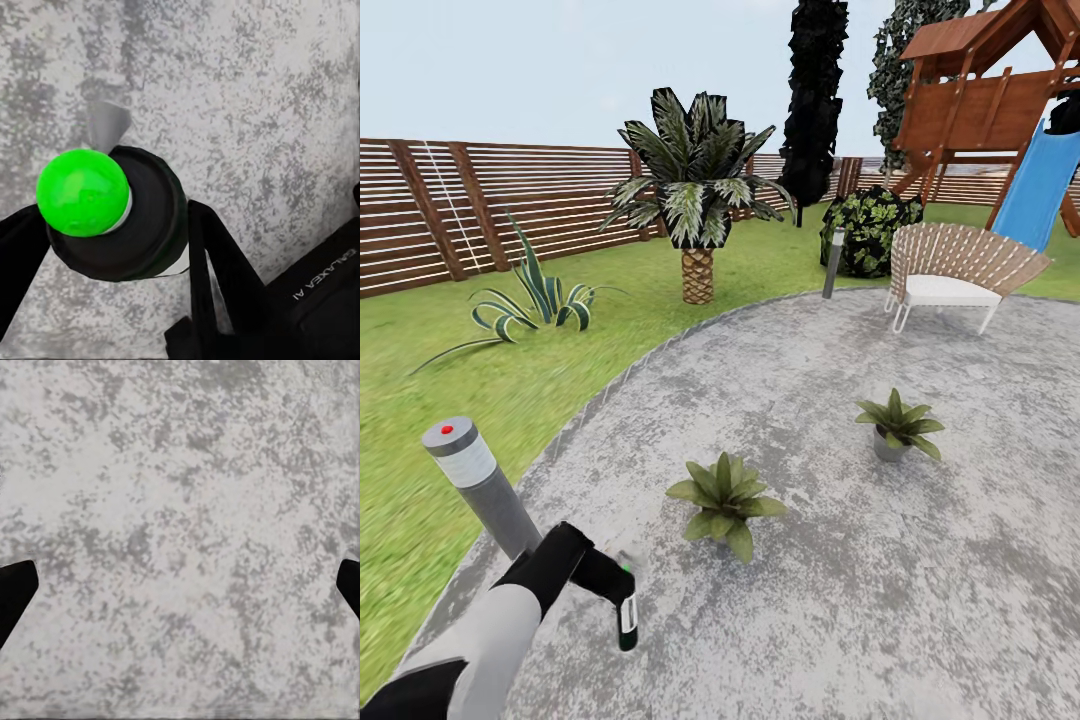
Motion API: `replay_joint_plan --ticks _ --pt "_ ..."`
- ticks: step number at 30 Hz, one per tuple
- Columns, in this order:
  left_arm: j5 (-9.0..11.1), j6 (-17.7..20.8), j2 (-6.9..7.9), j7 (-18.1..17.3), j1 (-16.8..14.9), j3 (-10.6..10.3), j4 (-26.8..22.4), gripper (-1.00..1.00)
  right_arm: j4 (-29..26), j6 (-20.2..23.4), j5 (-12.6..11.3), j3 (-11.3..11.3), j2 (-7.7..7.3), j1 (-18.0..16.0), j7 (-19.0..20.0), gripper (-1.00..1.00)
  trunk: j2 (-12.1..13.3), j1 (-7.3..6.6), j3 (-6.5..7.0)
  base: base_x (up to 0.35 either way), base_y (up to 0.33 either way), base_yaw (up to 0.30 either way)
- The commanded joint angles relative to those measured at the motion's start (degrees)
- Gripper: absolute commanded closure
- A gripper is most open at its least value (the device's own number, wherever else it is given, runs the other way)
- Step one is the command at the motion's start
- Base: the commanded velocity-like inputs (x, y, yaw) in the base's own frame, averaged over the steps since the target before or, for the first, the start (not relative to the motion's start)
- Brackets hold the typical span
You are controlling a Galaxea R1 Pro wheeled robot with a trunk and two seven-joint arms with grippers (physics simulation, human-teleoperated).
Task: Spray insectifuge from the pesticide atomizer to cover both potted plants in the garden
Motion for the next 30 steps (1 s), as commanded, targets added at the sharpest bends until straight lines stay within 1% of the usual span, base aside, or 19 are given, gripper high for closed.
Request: replay_joint_plan --ticks 1,2,6,7,8,10,12,13,16,18,20,22,25,27,30 --pt "-0.42 2.69 -0.17 -0.42 -0.68 0.42 -0.06 1.00 0.10 0.42 0.45 -0.45 0.13 -0.05 -0.18 -1.00 -0.02 -0.01 -0.05 0.000 0.000 0.000" --pt "-0.46 4.93 -0.26 -0.63 -1.37 0.39 -0.06 1.00 0.13 0.95 0.32 -0.46 0.54 -0.05 -0.16 -1.00 -0.02 -0.01 -0.05 0.000 0.000 0.000" --pt "-0.59 8.46 -0.54 -1.30 -3.02 0.33 -0.04 1.00 0.47 1.41 0.41 -0.43 2.24 -0.05 -0.12 -1.00 -0.02 -0.01 -0.05 0.000 0.000 0.000" --pt "-0.67 10.71 -0.85 -1.92 -3.85 0.27 0.06 1.00 0.56 1.48 0.49 -0.42 3.12 -0.05 -0.16 -1.00 -0.02 -0.01 -0.05 0.000 0.000 0.000" --pt "-0.70 11.56 -0.94 -2.16 -4.09 0.26 0.09 1.00 0.58 1.48 0.52 -0.42 3.38 -0.05 -0.20 -1.00 -0.02 -0.01 -0.05 0.000 0.000 0.000" --pt "-0.80 15.36 -1.56 -3.24 -5.19 0.20 0.12 1.00 0.63 1.50 0.56 -0.42 4.11 -0.05 -0.39 -1.00 -0.02 -0.01 -0.05 0.000 0.000 0.000" --pt "-0.82 17.72 -1.89 -3.70 -6.09 0.19 0.12 1.00 0.67 1.50 0.51 -0.46 4.23 -0.05 -0.50 -1.00 -0.02 -0.01 -0.05 0.000 0.000 0.000" --pt "-0.83 19.50 -2.00 -3.85 -6.63 0.16 0.12 1.00 0.77 1.51 0.48 -0.49 4.27 -0.02 -0.55 -1.00 -0.02 -0.01 -0.05 0.000 0.000 0.000" --pt "-0.83 23.90 -2.02 -3.98 -8.33 0.13 0.56 1.00 1.99 1.51 0.43 -0.50 4.36 0.03 -0.55 -1.00 -0.02 -0.01 -0.05 0.000 0.000 0.000" --pt "-0.89 24.93 -2.03 -4.00 -8.84 0.00 0.63 1.00 2.34 1.49 0.44 -0.51 4.34 0.03 -0.55 -1.00 -0.02 -0.01 -0.05 0.000 0.000 0.000" --pt "-0.95 25.25 -2.03 -4.00 -9.01 -0.73 0.40 1.00 2.46 1.49 0.45 -0.51 4.20 0.03 -0.53 -1.00 -0.02 -0.01 -0.05 0.000 0.000 0.000" --pt "-1.09 25.40 -1.96 -4.01 -9.15 -3.69 0.25 1.00 2.57 1.53 0.50 -0.48 3.99 0.04 -0.42 -1.00 -0.02 -0.01 -0.05 0.000 0.000 0.000" --pt "-1.12 25.62 -1.92 -4.01 -8.69 -8.85 0.22 1.00 2.65 1.58 0.66 -0.42 3.90 0.04 -0.26 -1.00 -0.02 -0.01 -0.05 0.000 0.000 0.000" --pt "-1.02 25.67 -1.83 -4.01 -8.34 -11.36 0.26 1.00 2.67 1.59 0.70 -0.41 3.82 0.04 -0.22 -1.00 -0.02 -0.01 -0.05 0.110 0.007 0.000" --pt "-0.99 25.53 -1.72 -4.01 -8.12 -12.44 0.39 1.00 2.68 1.59 0.71 -0.36 3.72 0.04 -0.20 -1.00 -0.02 -0.01 -0.05 0.265 0.046 0.000"
